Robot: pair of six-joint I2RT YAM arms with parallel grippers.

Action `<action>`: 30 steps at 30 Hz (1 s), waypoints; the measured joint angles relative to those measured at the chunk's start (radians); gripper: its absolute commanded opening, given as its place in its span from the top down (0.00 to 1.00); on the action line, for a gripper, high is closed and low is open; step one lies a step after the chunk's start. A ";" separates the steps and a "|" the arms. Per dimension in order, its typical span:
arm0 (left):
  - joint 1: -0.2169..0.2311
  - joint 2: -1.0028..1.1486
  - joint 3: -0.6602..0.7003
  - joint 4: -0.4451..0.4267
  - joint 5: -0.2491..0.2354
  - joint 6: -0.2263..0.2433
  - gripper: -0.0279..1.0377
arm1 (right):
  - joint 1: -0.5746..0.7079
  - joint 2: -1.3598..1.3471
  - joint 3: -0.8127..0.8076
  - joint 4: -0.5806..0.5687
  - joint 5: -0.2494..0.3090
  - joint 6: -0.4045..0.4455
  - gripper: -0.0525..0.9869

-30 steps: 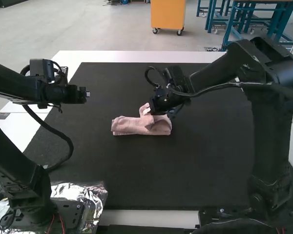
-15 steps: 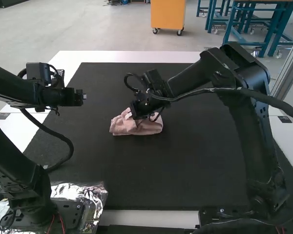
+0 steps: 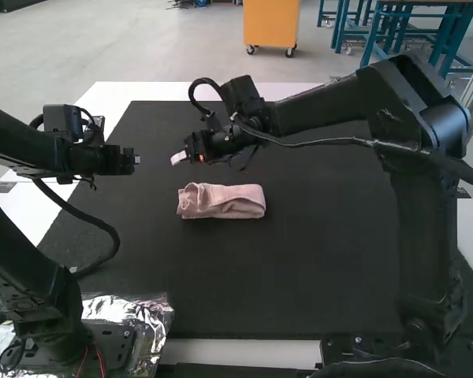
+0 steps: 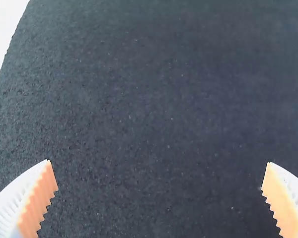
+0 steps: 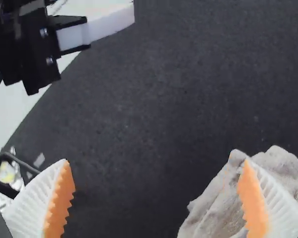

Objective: Fold the towel.

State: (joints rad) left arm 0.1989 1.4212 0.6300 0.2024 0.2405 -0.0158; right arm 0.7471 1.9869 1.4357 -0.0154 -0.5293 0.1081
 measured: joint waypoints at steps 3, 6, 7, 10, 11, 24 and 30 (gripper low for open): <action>0.000 0.000 0.000 -0.003 0.000 0.000 0.06 | -0.024 -0.059 -0.045 0.079 -0.018 0.001 0.97; 0.000 0.000 0.000 -0.002 0.000 0.000 0.06 | -0.063 -0.086 -0.122 0.159 -0.042 0.008 0.97; 0.000 0.000 0.000 -0.001 0.000 0.000 0.06 | -0.073 -0.085 -0.150 0.178 -0.045 0.009 0.97; 0.000 0.000 0.000 -0.002 0.000 0.000 0.06 | -0.096 -0.071 -0.242 0.254 -0.051 0.011 0.97; 0.000 0.000 0.000 -0.002 -0.001 0.000 0.06 | -0.098 -0.063 -0.267 0.275 -0.051 0.012 0.97; -0.010 0.000 0.000 -0.003 -0.001 -0.002 0.06 | -0.101 0.094 -0.362 0.562 -0.115 0.049 0.97; -0.016 0.000 0.000 -0.003 -0.001 -0.008 0.06 | -0.101 0.200 -0.360 0.747 -0.142 0.103 0.97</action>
State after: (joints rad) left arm 0.1829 1.4212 0.6296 0.1989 0.2398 -0.0238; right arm 0.6456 2.1872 1.0752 0.7319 -0.6712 0.2108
